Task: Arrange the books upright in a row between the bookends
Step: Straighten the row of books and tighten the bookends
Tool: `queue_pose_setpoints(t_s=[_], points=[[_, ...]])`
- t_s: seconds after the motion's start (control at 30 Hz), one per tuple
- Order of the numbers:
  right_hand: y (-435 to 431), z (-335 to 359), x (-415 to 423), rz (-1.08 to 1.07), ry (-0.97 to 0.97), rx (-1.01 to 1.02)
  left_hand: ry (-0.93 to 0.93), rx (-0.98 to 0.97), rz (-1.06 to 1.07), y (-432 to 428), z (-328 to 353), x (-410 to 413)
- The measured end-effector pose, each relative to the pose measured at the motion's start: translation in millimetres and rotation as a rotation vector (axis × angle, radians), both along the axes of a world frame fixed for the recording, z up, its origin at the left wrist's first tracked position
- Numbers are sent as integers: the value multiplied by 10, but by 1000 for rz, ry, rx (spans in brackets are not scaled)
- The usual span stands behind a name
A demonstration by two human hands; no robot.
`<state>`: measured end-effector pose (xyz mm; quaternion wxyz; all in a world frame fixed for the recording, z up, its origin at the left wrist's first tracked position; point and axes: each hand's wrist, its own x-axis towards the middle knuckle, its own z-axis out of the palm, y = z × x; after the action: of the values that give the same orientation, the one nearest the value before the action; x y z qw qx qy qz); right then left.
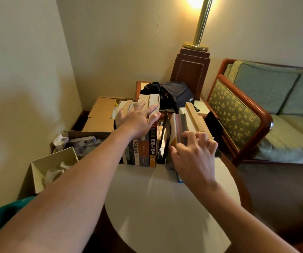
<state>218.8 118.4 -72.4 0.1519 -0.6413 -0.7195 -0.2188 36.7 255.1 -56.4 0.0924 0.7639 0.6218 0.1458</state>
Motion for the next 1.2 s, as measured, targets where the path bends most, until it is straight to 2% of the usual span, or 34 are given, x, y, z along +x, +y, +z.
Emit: queue_pose_setpoints(t_s=[0.13, 0.33, 0.47, 0.97, 1.2], points=[[-229, -116, -24, 36, 23, 41, 6, -5, -2, -8, 9, 2], [-357, -319, -96, -4, 418, 46, 2, -5, -7, -17, 14, -1], [-315, -295, -135, -52, 530, -26, 7, 3, -6, -11, 11, -8], [-379, 90, 23, -81, 329, -287, 10, 5, -3, -34, 20, 11], [-207, 187, 28, -37, 393, -403, 6, -11, -10, -25, 15, 6]])
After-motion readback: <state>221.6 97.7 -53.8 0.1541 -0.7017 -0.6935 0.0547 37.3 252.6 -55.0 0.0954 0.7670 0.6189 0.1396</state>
